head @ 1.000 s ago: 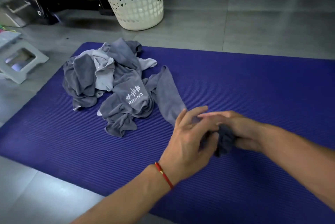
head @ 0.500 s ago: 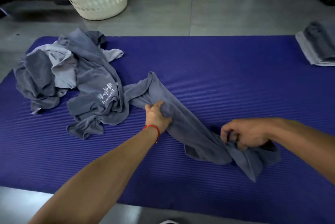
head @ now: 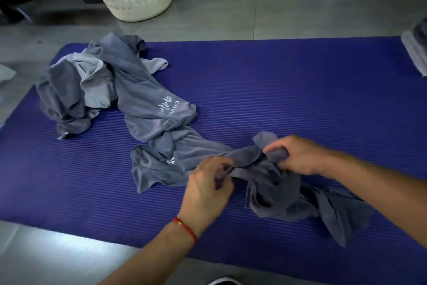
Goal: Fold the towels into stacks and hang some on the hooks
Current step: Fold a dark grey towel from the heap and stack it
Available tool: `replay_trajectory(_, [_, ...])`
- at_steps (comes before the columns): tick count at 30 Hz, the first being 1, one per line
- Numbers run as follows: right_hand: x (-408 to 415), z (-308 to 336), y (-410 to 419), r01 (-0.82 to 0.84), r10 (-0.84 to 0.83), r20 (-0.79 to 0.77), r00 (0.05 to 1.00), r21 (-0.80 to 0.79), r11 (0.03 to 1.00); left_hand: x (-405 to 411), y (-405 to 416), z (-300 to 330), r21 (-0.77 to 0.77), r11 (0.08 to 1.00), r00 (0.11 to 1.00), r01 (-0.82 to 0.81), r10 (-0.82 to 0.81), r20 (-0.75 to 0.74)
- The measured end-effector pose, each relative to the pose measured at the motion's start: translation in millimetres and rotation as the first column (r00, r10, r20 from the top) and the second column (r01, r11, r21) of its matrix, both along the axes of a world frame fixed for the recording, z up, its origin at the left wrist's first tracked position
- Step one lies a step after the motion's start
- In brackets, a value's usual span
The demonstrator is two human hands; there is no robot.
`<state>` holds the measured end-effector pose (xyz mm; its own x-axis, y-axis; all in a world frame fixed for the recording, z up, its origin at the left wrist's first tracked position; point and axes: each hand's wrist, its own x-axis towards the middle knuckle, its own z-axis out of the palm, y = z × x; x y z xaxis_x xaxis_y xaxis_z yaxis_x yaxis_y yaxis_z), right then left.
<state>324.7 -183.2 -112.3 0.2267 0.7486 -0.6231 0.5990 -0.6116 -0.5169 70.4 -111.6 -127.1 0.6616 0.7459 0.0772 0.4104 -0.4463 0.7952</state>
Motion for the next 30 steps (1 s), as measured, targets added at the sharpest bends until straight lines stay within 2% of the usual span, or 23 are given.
replay_trajectory(1, [3,-2,-4,-0.12,0.129,0.156,0.979,-0.062,0.991,-15,19,-17,0.163,0.984,0.983,-0.069,0.094,-0.156])
replay_trajectory(2, [6,-1,-9,-0.188,0.216,0.256,0.942,-0.128,0.974,-30,38,-33,0.294,0.951,0.918,-0.095,0.197,-0.343])
replay_trajectory(3, [10,1,-13,-0.208,0.256,0.307,0.917,-0.179,0.961,-44,52,-44,0.315,0.946,0.822,-0.079,0.241,-0.516])
replay_trajectory(4, [16,3,-17,-0.2,0.264,0.336,0.904,-0.214,0.956,-54,63,-51,0.267,0.962,0.741,-0.054,0.218,-0.635])
replay_trajectory(5, [20,5,-19,-0.182,0.259,0.352,0.899,-0.237,0.954,-63,70,-56,0.207,0.978,0.704,-0.035,0.171,-0.69])
replay_trajectory(6, [23,6,-19,-0.158,0.243,0.365,0.899,-0.248,0.956,-71,73,-63,0.192,0.981,0.721,-0.009,0.139,-0.678])
replay_trajectory(8, [24,7,-16,-0.15,0.228,0.423,0.877,-0.21,0.966,-73,76,-69,0.257,0.966,0.785,0.011,0.151,-0.601])
replay_trajectory(10, [20,8,-11,-0.227,0.245,0.473,0.846,-0.097,0.969,-66,76,-64,0.299,0.954,0.848,-0.026,0.179,-0.498])
replay_trajectory(12, [8,15,-5,-0.332,0.274,0.442,0.854,0.059,0.941,-48,63,-47,0.26,0.965,0.917,0.026,0.081,-0.391])
replay_trajectory(14, [-12,26,3,-0.438,0.345,0.371,0.862,0.203,0.876,-25,38,-23,0.141,0.989,0.973,0.049,-0.016,-0.229])
replay_trajectory(16, [-33,35,13,-0.486,0.409,0.292,0.865,0.275,0.83,-4,20,-1,-0.163,0.987,0.999,-0.004,-0.002,-0.035])
replay_trajectory(17, [-41,35,16,-0.512,0.439,0.283,0.853,0.286,0.81,2,16,3,-0.316,0.949,0.999,-0.008,0.018,0.029])
replay_trajectory(18, [-45,33,18,-0.547,0.461,0.322,0.827,0.272,0.791,4,15,5,-0.361,0.932,0.998,-0.001,0.022,0.055])
replay_trajectory(20, [-42,28,18,-0.569,0.426,0.461,0.778,0.23,0.79,-2,22,-3,-0.161,0.987,0.998,0.022,-0.031,-0.057])
replay_trajectory(21, [-36,28,17,-0.525,0.371,0.483,0.793,0.23,0.82,-9,26,-13,-0.075,0.996,0.987,0.055,-0.065,-0.149])
replay_trajectory(22, [-27,30,17,-0.442,0.306,0.454,0.837,0.229,0.867,-16,30,-22,-0.043,0.993,0.969,0.113,-0.119,-0.215])
replay_trajectory(24, [-8,33,17,-0.227,0.137,0.363,0.922,0.218,0.949,-27,33,-43,-0.099,0.964,0.925,0.246,-0.264,-0.274])
replay_trajectory(25, [2,33,17,-0.127,0.044,0.356,0.933,0.211,0.969,-30,32,-51,-0.128,0.947,0.896,0.294,-0.319,-0.308])
replay_trajectory(28, [25,25,11,0.066,-0.121,0.459,0.88,0.135,0.989,-29,24,-68,-0.038,0.93,0.829,0.365,-0.344,-0.442])
replay_trajectory(30, [28,20,2,0.027,-0.084,0.499,0.862,0.121,0.992,-26,17,-69,0.033,0.922,0.812,0.386,-0.322,-0.486])
